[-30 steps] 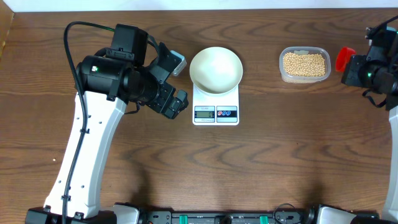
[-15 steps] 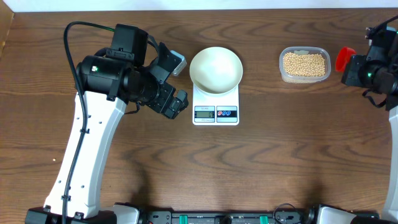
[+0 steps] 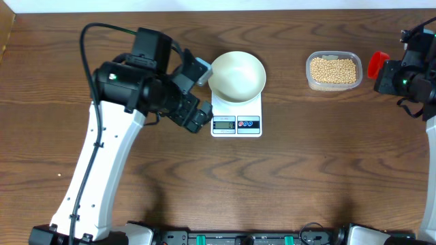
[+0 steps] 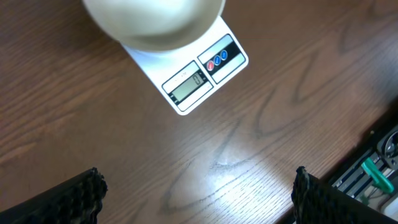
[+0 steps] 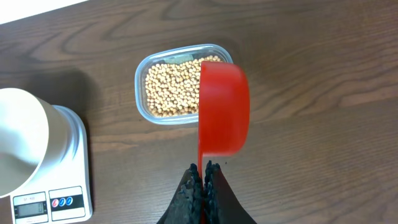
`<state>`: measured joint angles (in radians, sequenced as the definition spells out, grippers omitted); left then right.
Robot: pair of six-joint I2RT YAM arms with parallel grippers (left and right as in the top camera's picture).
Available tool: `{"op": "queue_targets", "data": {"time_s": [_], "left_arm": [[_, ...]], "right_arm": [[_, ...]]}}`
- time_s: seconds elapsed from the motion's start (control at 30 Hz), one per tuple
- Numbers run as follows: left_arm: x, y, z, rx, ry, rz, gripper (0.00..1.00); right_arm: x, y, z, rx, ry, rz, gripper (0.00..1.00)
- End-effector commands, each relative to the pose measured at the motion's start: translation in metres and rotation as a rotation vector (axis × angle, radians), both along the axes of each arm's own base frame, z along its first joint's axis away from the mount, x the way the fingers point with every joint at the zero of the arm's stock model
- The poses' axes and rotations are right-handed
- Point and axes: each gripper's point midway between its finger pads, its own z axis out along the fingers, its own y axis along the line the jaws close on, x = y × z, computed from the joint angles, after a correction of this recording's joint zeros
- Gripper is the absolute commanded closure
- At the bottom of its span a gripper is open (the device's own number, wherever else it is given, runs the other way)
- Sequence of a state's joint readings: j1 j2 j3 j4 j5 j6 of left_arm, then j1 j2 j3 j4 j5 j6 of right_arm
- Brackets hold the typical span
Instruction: Scoop item into bowl and weigh 50g on scale
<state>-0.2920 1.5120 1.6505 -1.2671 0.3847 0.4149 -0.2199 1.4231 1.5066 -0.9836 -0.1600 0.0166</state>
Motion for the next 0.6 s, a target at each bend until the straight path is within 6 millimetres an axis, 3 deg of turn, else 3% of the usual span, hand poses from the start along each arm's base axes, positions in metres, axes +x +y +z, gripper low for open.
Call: {"op": "queue_targets", "data": {"time_s": [0.0, 0.57], "left_arm": [[-0.0031, -0.0030, 0.0055, 0.034, -0.035, -0.011, 0.02], [-0.0040, -0.0044, 0.0051, 0.041, -0.037, -0.017, 0.02]], "right_arm": [[0.0030, 0.0015, 0.0077, -0.010, -0.019, 0.013, 0.99], [0.0029, 0.0016, 0.0076, -0.010, -0.018, 0.014, 0.99]]}}
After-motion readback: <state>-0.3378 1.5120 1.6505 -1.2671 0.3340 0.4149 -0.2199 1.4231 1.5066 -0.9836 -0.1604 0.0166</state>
